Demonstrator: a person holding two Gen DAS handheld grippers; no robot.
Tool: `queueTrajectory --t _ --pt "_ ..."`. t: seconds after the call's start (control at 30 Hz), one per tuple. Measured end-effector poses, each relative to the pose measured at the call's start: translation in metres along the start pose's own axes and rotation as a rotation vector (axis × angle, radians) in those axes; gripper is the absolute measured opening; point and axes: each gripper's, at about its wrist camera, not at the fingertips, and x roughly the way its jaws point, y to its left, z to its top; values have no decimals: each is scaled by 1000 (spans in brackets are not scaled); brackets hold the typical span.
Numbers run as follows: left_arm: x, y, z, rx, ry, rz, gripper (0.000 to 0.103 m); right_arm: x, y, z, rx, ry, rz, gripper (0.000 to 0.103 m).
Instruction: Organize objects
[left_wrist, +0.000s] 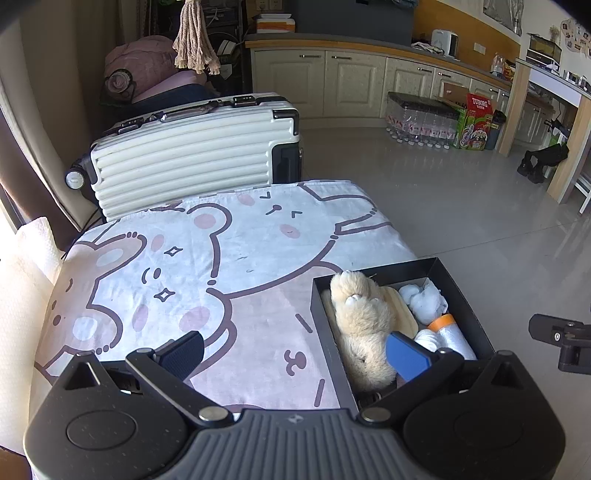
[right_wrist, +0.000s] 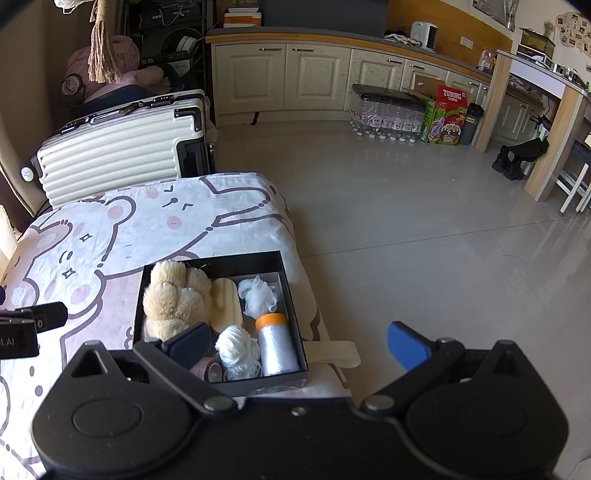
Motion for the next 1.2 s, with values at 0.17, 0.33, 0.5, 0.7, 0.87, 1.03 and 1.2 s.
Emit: queueTrajectory --t 0.17,0.33,0.5,0.7,0.87,1.03,1.2 --pt "0 2 0 -2 0 2 103 0 0 0 1 0 1 103" --pt "0 3 0 -3 1 4 103 0 0 0 3 2 5 103" --pt "0 4 0 -2 2 1 103 0 2 1 14 4 13 103" --pt "0 4 -1 -2 3 3 103 0 3 1 12 6 15 103" --pt "1 4 -1 -1 3 4 103 1 4 0 11 7 16 103" --pt "0 4 -1 -1 3 4 103 1 4 -1 10 8 17 103" --pt "1 4 -1 -1 4 5 103 2 4 -1 10 8 19 103"
